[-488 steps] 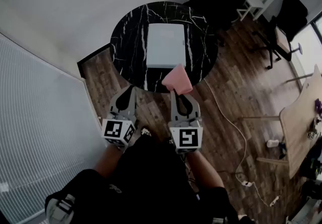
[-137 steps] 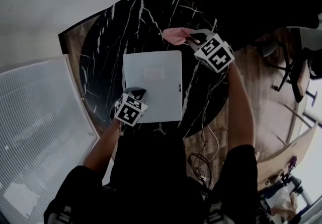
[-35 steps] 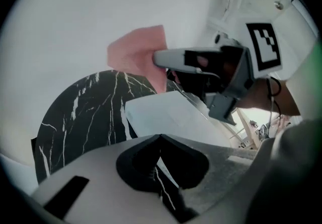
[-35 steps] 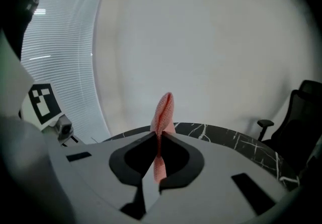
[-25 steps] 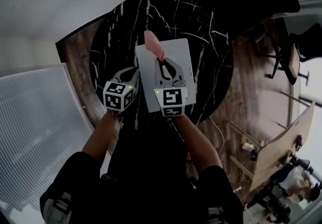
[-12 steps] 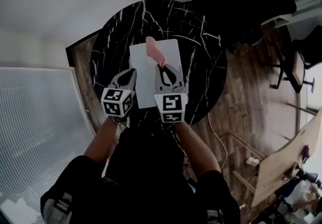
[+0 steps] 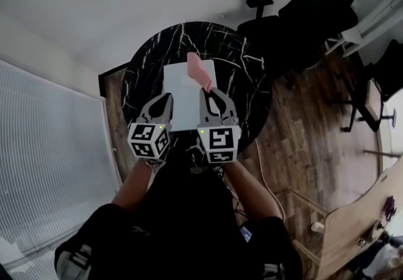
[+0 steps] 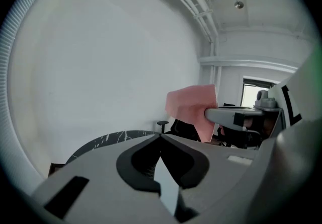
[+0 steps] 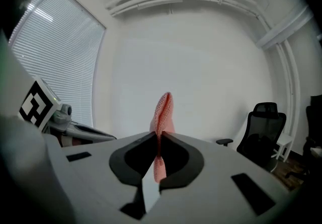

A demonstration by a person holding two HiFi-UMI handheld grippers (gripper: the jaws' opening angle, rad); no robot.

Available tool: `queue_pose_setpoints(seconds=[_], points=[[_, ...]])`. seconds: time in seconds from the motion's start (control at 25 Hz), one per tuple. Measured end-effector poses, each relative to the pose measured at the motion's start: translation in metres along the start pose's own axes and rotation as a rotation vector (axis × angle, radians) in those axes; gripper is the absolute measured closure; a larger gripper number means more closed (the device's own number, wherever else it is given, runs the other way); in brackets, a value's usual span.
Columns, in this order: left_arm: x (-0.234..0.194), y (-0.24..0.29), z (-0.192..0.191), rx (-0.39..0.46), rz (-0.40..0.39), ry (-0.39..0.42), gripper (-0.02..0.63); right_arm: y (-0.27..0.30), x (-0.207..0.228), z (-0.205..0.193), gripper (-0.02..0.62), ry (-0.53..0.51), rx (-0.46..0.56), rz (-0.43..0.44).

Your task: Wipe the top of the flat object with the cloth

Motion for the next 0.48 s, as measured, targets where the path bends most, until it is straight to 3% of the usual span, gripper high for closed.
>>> queue_pose_setpoints(seconds=[0.28,0.48], points=[[0.028,-0.045,0.042,0.103,0.054,0.058,0.607,-0.047,-0.009,0.045,0.588,-0.021,0.078,0.022],[0.037,-0.069,0.063,0.173,0.042,0.098,0.607,-0.071,-0.016,0.067,0.588,-0.056,0.137,-0.004]])
Point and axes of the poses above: the fingertips, and each gripper's own axes: y forward along the fingers, x to its right, z out of its top, the point moved 1 cm from there along -y, backward along the fingers, and after that the axes turned 15 degrees about x, right-handed, at the moved point
